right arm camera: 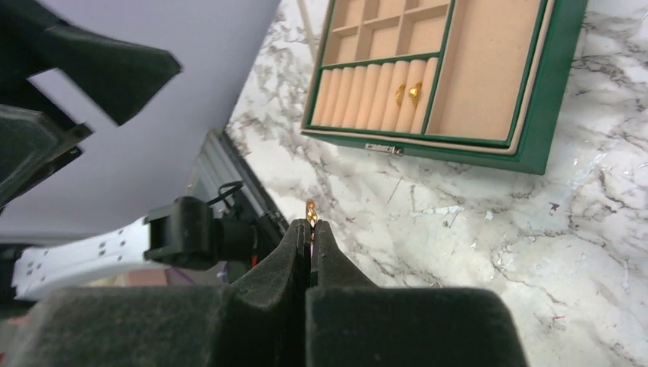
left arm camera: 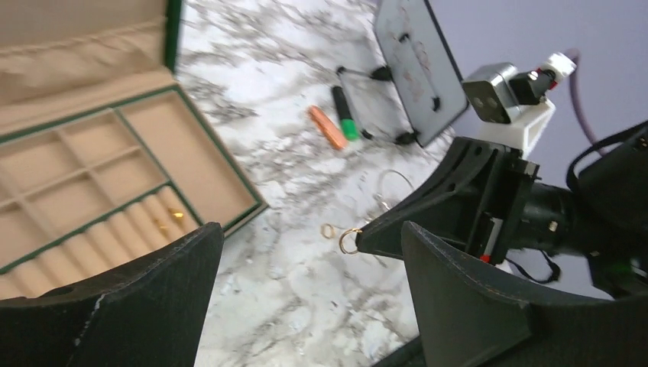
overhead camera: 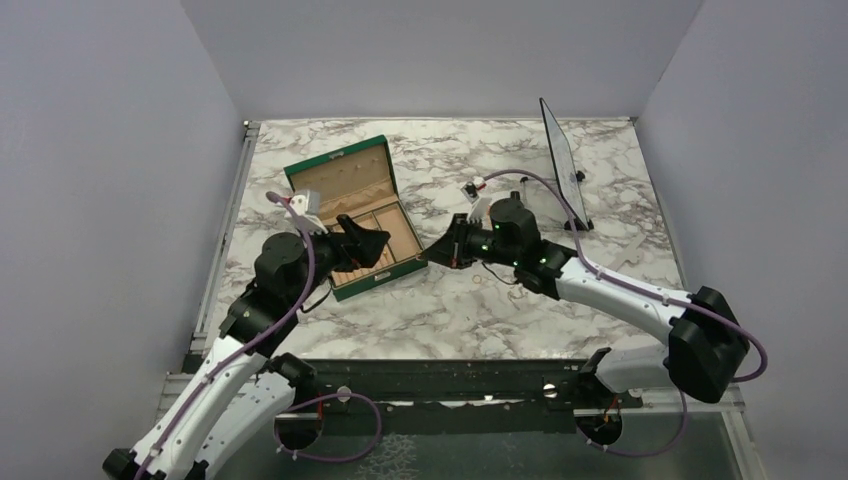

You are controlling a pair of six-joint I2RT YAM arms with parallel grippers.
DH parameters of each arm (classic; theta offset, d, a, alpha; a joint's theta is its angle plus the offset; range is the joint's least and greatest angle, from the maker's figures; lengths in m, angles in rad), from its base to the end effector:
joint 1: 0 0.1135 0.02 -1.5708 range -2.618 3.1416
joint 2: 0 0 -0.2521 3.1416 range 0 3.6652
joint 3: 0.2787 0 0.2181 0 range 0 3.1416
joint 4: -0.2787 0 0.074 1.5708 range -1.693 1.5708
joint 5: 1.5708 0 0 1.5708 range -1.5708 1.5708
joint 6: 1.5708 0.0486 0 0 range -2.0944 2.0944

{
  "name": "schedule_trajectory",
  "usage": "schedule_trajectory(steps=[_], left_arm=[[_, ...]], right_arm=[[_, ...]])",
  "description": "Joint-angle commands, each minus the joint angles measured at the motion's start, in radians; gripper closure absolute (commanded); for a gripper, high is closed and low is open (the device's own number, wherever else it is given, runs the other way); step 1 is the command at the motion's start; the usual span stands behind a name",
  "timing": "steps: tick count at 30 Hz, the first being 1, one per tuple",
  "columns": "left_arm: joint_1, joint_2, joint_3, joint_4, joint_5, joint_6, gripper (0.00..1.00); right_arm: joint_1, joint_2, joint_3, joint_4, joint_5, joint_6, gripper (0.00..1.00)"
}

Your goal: Organize the mixed jewelry

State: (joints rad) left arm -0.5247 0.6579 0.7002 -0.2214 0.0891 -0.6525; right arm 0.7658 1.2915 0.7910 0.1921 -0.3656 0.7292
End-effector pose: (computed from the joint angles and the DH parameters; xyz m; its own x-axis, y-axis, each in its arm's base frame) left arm 0.1259 -0.0778 0.3147 -0.4715 -0.4259 -0.7722 0.3631 0.7043 -0.6101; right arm 0.1876 0.2045 0.2716 -0.7580 0.1343 -0.6382 -0.5200 0.4661 0.7158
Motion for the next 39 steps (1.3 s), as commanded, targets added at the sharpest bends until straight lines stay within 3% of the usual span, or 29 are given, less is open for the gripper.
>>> schedule_trajectory(steps=[1, 7, 12, 21, 39], left_arm=[[0.003, -0.111, 0.016, -0.154, -0.306, 0.095, 0.13], [0.003, -0.213, -0.005, -0.236, -0.422, 0.132, 0.13], [0.003, -0.265, -0.051, -0.277, -0.472, 0.133, 0.13], [0.003, -0.268, -0.047, -0.303, -0.538, 0.125, 0.13], [0.003, -0.256, -0.046, -0.307, -0.541, 0.122, 0.13]], right_arm=[[0.080, 0.094, 0.131, -0.216, 0.268, -0.084, 0.99], [0.225, 0.303, 0.378, -0.381, 0.540, -0.126, 0.99], [0.291, 0.460, 0.539, -0.444, 0.670, -0.138, 0.99], [0.329, 0.662, 0.726, -0.490, 0.746, -0.172, 0.99], [0.334, 0.793, 0.827, -0.480, 0.725, -0.207, 0.99]])
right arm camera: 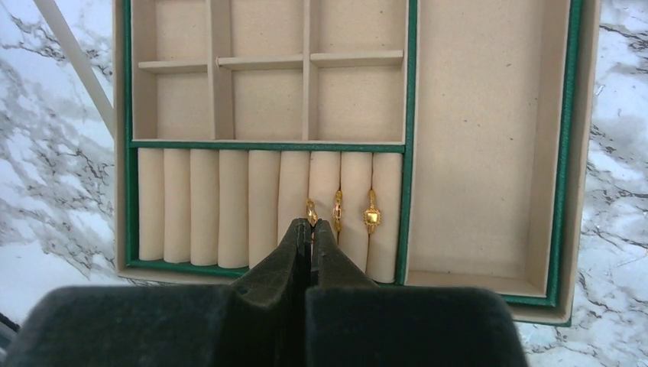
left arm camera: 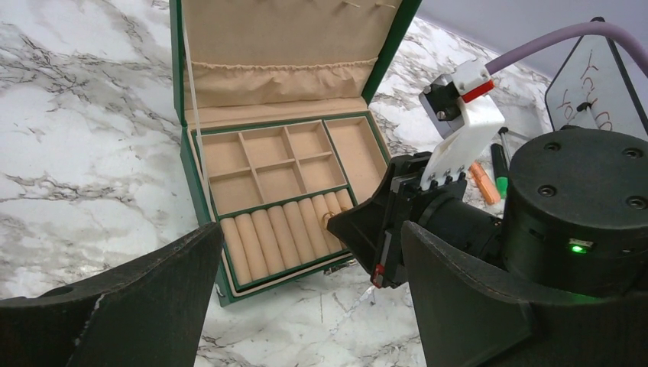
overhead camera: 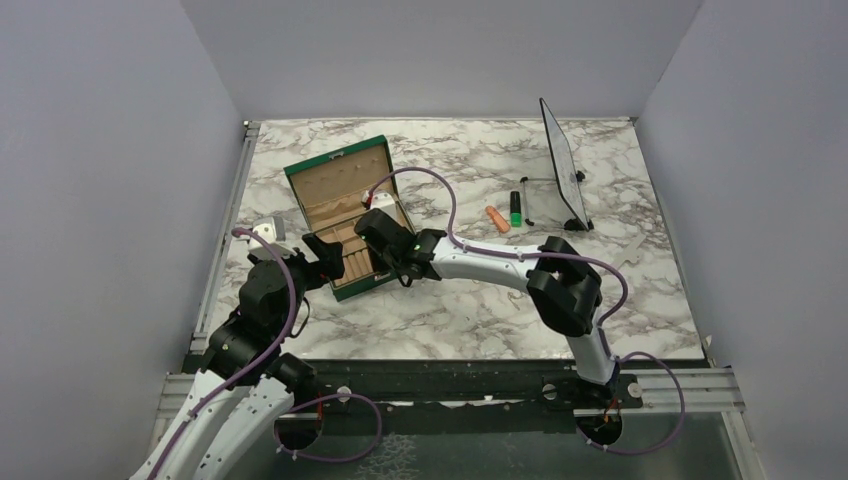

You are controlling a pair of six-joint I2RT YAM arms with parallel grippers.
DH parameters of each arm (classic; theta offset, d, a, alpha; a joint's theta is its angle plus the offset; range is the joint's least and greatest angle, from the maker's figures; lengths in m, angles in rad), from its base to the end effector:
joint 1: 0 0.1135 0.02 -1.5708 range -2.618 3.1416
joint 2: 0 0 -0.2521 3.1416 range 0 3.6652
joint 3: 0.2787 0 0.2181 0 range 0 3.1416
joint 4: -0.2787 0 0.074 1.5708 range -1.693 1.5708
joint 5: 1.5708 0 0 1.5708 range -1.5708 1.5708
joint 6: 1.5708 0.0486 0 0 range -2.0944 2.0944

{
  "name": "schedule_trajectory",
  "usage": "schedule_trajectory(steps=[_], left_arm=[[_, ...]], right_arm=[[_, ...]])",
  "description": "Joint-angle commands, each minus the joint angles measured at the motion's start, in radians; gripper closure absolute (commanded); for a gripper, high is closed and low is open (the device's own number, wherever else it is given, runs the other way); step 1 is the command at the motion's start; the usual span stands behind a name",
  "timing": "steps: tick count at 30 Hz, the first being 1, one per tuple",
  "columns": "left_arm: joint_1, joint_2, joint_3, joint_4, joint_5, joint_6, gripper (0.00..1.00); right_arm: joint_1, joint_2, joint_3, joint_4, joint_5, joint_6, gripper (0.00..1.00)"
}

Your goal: Organize the mixed jewelry

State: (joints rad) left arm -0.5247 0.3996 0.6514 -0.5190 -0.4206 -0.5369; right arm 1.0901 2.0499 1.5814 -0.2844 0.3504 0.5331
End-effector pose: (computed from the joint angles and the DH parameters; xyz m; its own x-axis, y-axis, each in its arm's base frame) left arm 0.0879 -0.0279 0.2907 -0.2559 -0.3913 -0.8840 -0.0168 0.9161 -0.4007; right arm 0.2172 0.3804 0.2143 -0.6367 -0.1885 -0.7477 -0.4568 0.8734 0.1687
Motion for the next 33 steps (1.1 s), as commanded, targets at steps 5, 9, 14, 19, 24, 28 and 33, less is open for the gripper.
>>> schedule_trajectory(steps=[5, 9, 14, 19, 24, 28, 33], left_arm=[[0.003, 0.003, 0.001, -0.010, -0.032, 0.008, 0.13], [0.003, 0.004, 0.002, -0.010, -0.032, 0.008, 0.12], [0.003, 0.004, 0.001, -0.012, -0.033, 0.008, 0.13], [0.003, 0.004, 0.002, -0.012, -0.033, 0.009, 0.12], [0.003, 0.005, 0.001, -0.012, -0.033, 0.009, 0.12], [0.003, 0.004, 0.001, -0.012, -0.033, 0.008, 0.12], [0.003, 0.005, 0.001, -0.012, -0.033, 0.008, 0.12]], right_arm=[[0.010, 0.063, 0.053, -0.006, 0.012, -0.016, 0.99], [0.011, 0.082, 0.070, -0.014, 0.012, -0.035, 0.99], [0.024, 0.085, 0.058, -0.012, 0.010, -0.072, 0.99], [0.041, 0.082, 0.038, -0.009, 0.031, -0.099, 0.99], [0.055, 0.094, 0.044, -0.029, 0.053, -0.105, 0.99], [0.057, 0.121, 0.071, -0.054, 0.054, -0.098, 0.99], [0.055, 0.163, 0.121, -0.105, 0.056, -0.079, 0.99]])
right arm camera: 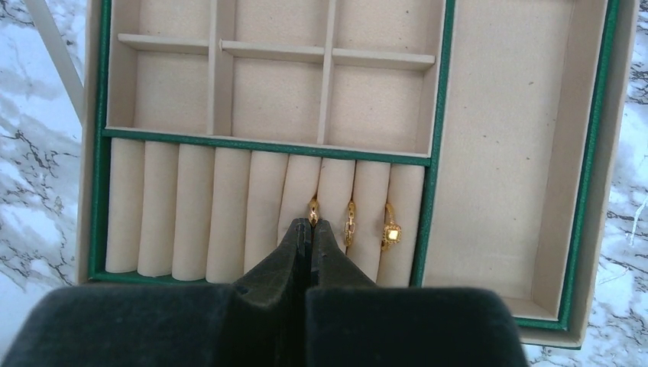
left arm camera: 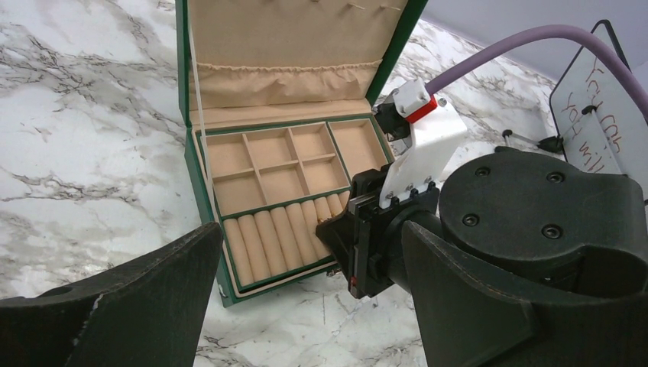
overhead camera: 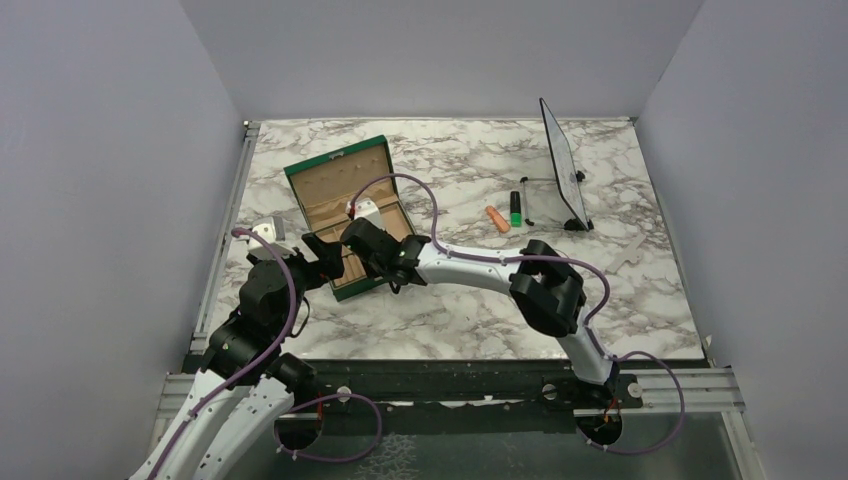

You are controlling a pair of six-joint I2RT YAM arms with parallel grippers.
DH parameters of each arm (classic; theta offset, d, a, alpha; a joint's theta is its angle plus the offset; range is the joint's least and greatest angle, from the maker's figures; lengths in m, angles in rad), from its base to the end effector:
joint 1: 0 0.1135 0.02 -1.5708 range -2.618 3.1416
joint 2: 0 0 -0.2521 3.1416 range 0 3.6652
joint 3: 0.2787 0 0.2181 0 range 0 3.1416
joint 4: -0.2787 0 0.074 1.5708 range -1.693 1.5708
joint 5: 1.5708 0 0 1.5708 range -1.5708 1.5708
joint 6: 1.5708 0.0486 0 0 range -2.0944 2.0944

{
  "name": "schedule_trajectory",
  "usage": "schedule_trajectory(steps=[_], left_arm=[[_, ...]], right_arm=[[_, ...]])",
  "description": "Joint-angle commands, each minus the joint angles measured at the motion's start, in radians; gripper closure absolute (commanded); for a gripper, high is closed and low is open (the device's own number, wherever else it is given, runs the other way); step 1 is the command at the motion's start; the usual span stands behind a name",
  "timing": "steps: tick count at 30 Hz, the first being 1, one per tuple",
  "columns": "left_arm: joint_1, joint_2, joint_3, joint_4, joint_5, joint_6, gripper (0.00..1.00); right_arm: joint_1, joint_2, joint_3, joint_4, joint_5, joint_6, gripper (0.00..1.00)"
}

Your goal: Organize the mixed jewelry

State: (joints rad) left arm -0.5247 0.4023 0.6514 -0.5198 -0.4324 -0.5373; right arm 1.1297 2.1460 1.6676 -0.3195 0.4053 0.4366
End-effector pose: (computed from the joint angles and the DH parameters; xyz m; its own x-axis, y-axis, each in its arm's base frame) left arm 0.0883 -0.0276 0.2905 -0.2528 -0.3906 -0.8852 -0.0279 0.9174 -0.3969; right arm 0.2111 0.4021 0.1968 -0.5787 -0.3155 -0.7521 -0.5173 0.8549 0.0395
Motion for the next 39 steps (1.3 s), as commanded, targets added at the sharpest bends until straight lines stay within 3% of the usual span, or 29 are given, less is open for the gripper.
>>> schedule_trajectory(steps=[1, 4, 12, 20, 28, 39], left_arm=[[0.003, 0.002, 0.001, -0.011, -0.020, 0.009, 0.12], [0.003, 0.001, 0.001, -0.013, -0.020, 0.008, 0.12], [0.003, -0.003, 0.001, -0.014, -0.020, 0.004, 0.12], [0.003, -0.011, 0.001, -0.014, -0.014, 0.000, 0.12], [0.003, -0.009, -0.001, -0.014, 0.000, -0.004, 0.12], [0.003, 0.043, -0.007, 0.020, 0.094, 0.009, 0.11]], right_arm=[[0.016, 0.072, 0.041, -0.078, 0.001, 0.022, 0.98], [0.016, 0.078, 0.060, -0.108, 0.001, 0.042, 0.95], [0.016, 0.001, 0.130, -0.178, 0.013, 0.099, 0.68], [0.014, -0.090, 0.104, -0.167, 0.025, 0.102, 0.64], [-0.031, -0.266, -0.074, -0.158, 0.053, 0.166, 0.62], [-0.207, -0.528, -0.483, -0.243, 0.020, 0.343, 0.59]])
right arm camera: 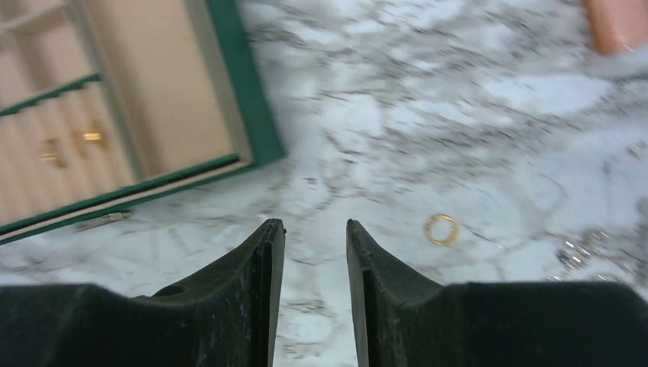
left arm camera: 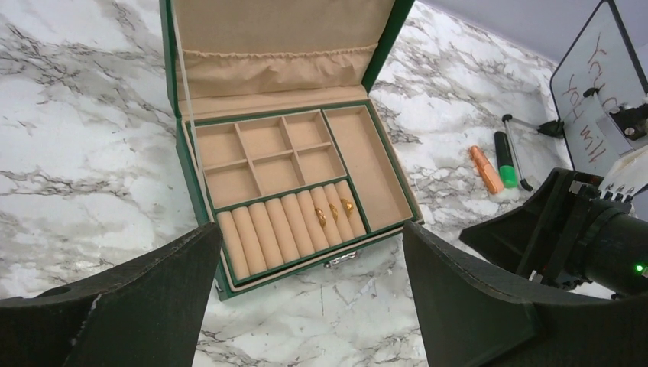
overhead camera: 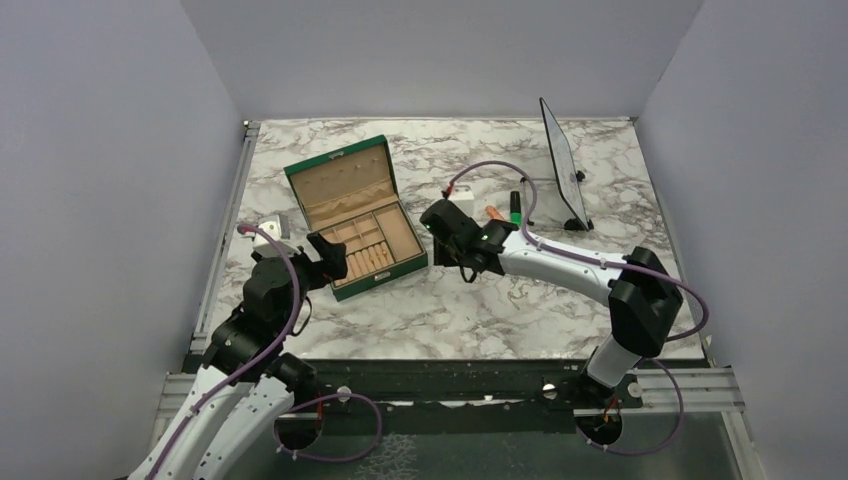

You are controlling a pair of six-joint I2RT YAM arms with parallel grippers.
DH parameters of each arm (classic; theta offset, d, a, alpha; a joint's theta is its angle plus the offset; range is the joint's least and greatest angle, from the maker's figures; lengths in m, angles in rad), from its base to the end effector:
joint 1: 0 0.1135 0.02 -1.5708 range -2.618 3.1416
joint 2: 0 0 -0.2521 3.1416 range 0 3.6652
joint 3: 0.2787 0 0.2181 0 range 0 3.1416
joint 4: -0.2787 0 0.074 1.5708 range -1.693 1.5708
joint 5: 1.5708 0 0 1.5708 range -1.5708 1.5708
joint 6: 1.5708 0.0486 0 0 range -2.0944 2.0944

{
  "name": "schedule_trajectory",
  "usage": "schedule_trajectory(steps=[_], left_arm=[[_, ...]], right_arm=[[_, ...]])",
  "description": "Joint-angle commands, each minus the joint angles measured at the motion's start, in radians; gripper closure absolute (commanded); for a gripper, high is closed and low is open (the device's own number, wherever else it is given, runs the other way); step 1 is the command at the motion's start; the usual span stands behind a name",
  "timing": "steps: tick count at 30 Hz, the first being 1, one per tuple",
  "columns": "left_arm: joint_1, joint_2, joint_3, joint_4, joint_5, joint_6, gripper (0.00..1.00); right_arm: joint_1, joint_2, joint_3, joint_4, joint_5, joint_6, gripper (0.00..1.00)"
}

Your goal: Organize the mixed jewelry

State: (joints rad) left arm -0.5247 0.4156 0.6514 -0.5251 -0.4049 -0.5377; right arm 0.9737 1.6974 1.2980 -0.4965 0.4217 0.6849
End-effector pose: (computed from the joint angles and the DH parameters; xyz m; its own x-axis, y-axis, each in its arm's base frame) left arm 0.0900 -0.0300 0.2888 -0.2805 -0.3815 -0.8808 -0.0116 0.9189 -0.3943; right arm 0.2089 0.2719 0.2449 -0.7263 -0.0417 -0.6861 -0.1953 0.9696 0.1477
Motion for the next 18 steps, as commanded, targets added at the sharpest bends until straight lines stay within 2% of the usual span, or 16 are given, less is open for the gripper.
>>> schedule_trajectory(steps=[1, 7, 14, 18], left_arm=[[0.003, 0.039, -0.008, 0.030, 0.079, 0.011, 0.11], [0.003, 0.094, -0.009, 0.055, 0.131, 0.018, 0.11], [0.003, 0.105, -0.011, 0.058, 0.140, 0.018, 0.11], [0.003, 0.098, -0.014, 0.058, 0.137, 0.018, 0.11]], right_arm=[[-0.065, -0.093, -0.141, -0.074, 0.000, 0.105, 0.59], [-0.117, -0.119, -0.248, -0.077, -0.027, 0.124, 0.59], [-0.119, -0.039, -0.240, -0.072, -0.046, 0.118, 0.60], [-0.121, -0.004, -0.230, -0.048, -0.051, 0.103, 0.64]])
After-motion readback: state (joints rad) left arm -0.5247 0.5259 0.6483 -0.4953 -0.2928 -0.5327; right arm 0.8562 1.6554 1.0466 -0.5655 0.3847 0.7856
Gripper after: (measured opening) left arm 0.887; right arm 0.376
